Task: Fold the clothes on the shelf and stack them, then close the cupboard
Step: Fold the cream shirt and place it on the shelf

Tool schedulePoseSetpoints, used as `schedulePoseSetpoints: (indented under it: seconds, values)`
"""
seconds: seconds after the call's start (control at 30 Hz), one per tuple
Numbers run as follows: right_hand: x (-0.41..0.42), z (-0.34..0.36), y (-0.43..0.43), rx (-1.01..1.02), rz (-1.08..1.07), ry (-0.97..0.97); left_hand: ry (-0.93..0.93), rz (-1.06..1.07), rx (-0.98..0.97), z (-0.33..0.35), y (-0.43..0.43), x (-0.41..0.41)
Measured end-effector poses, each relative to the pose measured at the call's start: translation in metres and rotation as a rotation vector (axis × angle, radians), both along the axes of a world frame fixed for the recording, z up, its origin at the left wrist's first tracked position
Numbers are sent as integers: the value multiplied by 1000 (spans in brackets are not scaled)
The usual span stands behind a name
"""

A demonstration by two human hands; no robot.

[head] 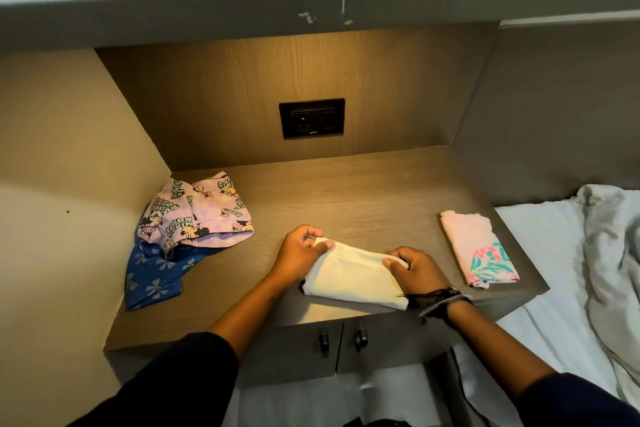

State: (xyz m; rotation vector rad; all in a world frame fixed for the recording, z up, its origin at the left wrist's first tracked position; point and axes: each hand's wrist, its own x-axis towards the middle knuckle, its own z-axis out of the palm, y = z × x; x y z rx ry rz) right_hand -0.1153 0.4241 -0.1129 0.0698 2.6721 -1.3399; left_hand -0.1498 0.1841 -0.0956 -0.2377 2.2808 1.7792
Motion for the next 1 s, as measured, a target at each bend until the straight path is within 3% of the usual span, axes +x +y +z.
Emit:
schedulePoseSetpoints:
  seconds: [0.13,0.27,0.33,0.47,0.67,0.9,1.0]
  values:
    - [1,-6,-2,192,-57,8,26,83,-154,-6,11,-3]
    - [3,1,-2,450,12,140,123,272,-501,10,22,32]
    - [0,6,-4,495,129,99,72,383,-408,19,28,54]
    - [-15,7,-16,519,244,-66,-337,535,-94,8,35,74]
    - [-18,8,-27,314,227,-235,-558,534,330,7,55,62]
    - [-3,3,-19,-35,73,-310,-399,357,217,13,77,47]
    - [5,5,-10,-241,-58,-263,-331,290,273,14,85,42]
